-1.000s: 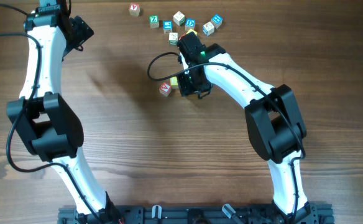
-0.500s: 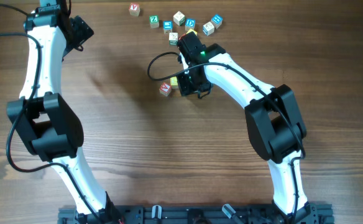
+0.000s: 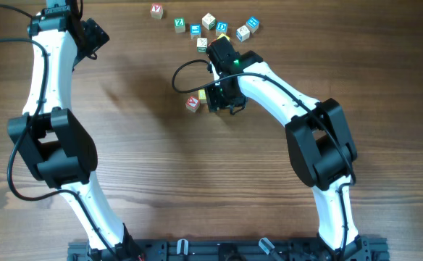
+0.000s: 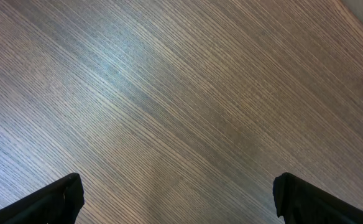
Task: Form a circle
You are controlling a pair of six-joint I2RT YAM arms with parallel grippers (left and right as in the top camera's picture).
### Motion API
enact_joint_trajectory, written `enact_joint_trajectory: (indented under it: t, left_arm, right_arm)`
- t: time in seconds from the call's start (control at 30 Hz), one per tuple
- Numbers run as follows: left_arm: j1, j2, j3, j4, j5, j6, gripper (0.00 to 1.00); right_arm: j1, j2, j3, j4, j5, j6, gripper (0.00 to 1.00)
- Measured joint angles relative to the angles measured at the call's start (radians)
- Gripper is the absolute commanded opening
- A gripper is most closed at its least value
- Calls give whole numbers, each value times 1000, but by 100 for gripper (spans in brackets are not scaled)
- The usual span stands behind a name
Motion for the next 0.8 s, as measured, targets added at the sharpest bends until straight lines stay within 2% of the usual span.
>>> enact_joint_trajectory:
  t: [0.33,0.47,0.57,0.8]
  left_arm:
    - [0,0,0,0,0,0,100]
    - [0,0,0,0,0,0,100]
    - [0,0,0,0,0,0,100]
    - [0,0,0,0,0,0,100]
  right_arm:
    - [0,-17,89,-71,27,24,41]
    - [2,-72,108,-47,7,43,25]
    - [15,-90,116,2,-32,64,4]
    - [121,-90,114,116,-35,76,4]
